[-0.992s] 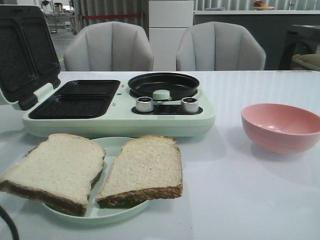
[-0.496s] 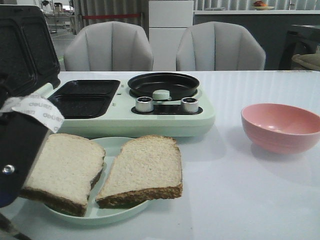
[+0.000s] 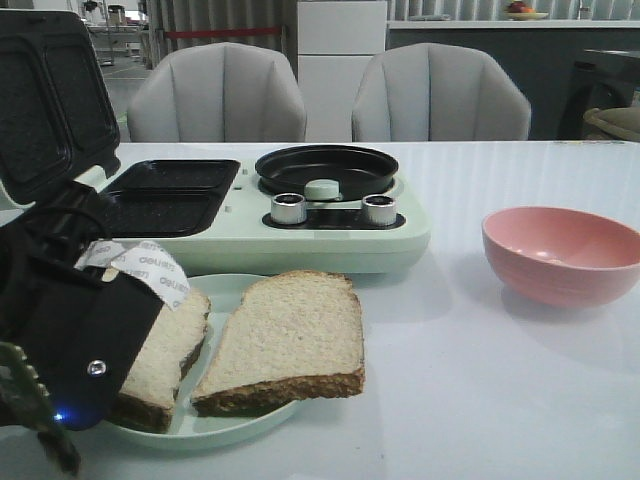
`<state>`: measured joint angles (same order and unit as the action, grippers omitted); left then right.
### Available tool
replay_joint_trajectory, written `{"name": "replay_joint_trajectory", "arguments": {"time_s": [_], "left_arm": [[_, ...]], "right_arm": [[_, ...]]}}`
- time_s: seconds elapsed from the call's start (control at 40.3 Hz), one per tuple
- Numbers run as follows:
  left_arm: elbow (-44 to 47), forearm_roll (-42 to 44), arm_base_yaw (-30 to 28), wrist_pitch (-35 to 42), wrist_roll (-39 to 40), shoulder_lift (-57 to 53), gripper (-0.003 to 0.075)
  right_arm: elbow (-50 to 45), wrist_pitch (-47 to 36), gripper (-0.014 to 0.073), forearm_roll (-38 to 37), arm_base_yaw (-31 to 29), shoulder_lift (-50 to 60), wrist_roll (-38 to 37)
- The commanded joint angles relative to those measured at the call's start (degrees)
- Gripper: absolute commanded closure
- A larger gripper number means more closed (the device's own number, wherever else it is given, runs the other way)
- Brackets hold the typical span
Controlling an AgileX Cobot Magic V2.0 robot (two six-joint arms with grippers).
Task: Make breakfast with bread and shrimp
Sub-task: 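Grasp the bread slice nearest the left gripper and lift it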
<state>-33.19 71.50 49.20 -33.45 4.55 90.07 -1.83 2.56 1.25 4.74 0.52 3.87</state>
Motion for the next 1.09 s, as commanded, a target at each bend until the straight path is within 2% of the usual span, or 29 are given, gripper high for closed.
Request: {"name": "replay_joint_trajectory", "arguments": {"time_s": [0.0, 0.174, 0.248, 0.372, 0.57, 0.769, 0.893, 1.066], "left_arm": [[-1.49, 2.17, -0.11, -2.39, 0.90, -1.16, 0.0299], [-1.49, 1.74, 0.11, -2.39, 0.90, -2.54, 0.0548], [-1.49, 0.87, 0.11, -2.39, 0.90, -4.05, 0.0617], [-1.49, -0.13, 0.78, -2.98, 0.90, -8.17, 0.0687], [-1.49, 0.46, 2.76, -3.09, 0.90, -17.90, 0.0687], [-2.04, 5.64, 1.35, -2.70, 0.90, -25.41, 0.0687], [-4.51, 8.96, -3.29, 0.36, 0.90, -25.80, 0.0687], [-10.42, 12.60, -12.80, 11.36, 0.90, -21.82, 0.0687]], "right_arm": [[0.35, -4.98, 0.0627, -0.27, 0.03, 1.15, 0.19], [0.35, -4.98, 0.0627, -0.27, 0.03, 1.15, 0.19], [0.35, -4.98, 0.0627, -0.27, 0.03, 1.15, 0.19], [0.35, -4.98, 0.0627, -0.27, 0.03, 1.15, 0.19], [0.35, -4.98, 0.0627, -0.27, 0.03, 1.15, 0.19], [0.35, -4.98, 0.0627, -0.27, 0.03, 1.15, 0.19], [0.35, -4.98, 0.0627, -0.27, 0.03, 1.15, 0.19], [0.35, -4.98, 0.0627, -0.27, 0.03, 1.15, 0.19]]}}
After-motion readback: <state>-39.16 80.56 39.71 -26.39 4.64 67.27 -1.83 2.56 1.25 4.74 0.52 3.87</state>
